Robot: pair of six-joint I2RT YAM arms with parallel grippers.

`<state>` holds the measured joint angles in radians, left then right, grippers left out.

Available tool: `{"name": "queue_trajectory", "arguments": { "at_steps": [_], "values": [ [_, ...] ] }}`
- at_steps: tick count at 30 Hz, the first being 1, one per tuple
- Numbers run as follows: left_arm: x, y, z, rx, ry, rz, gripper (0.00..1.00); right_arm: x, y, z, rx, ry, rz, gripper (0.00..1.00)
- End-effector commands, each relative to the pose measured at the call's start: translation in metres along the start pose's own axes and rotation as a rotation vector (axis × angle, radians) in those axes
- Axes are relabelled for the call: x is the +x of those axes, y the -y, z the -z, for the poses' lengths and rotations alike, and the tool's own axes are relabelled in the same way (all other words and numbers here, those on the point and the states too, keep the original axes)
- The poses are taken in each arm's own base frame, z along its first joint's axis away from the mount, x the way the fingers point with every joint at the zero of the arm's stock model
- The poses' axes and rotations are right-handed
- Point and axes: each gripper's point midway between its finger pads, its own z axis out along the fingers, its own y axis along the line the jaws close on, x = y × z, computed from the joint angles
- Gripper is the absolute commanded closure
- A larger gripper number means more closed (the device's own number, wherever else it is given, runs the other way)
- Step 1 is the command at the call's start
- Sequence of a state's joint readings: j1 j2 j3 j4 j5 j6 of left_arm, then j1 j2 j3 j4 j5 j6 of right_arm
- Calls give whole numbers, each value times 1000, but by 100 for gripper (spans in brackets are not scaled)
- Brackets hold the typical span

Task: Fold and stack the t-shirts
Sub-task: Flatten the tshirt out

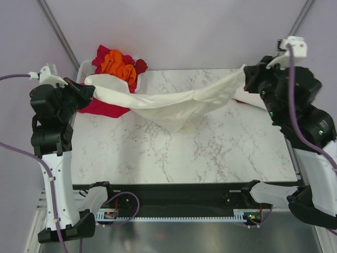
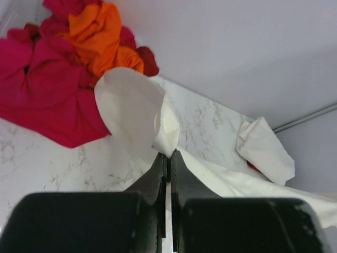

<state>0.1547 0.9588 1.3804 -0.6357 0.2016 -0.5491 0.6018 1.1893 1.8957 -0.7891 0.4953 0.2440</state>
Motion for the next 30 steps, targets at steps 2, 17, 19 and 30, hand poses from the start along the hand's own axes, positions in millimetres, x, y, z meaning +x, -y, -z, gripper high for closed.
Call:
{"name": "queue_trajectory", "arguments": {
  "at_steps": [2, 17, 19, 30],
  "values": [
    [-35, 54, 63, 164, 68, -149, 98, -82, 57, 97, 68, 247, -142, 100],
    [-122, 147, 222, 392, 484, -286, 98, -162, 107, 258, -108, 649, -124, 100],
    [-125, 148, 223, 394, 489, -289, 98, -164, 112, 254, -61, 644, -120, 100],
    [-81, 78, 67, 177, 159, -147, 98, -76, 93, 71, 434, 213, 145, 100]
  ]
}}
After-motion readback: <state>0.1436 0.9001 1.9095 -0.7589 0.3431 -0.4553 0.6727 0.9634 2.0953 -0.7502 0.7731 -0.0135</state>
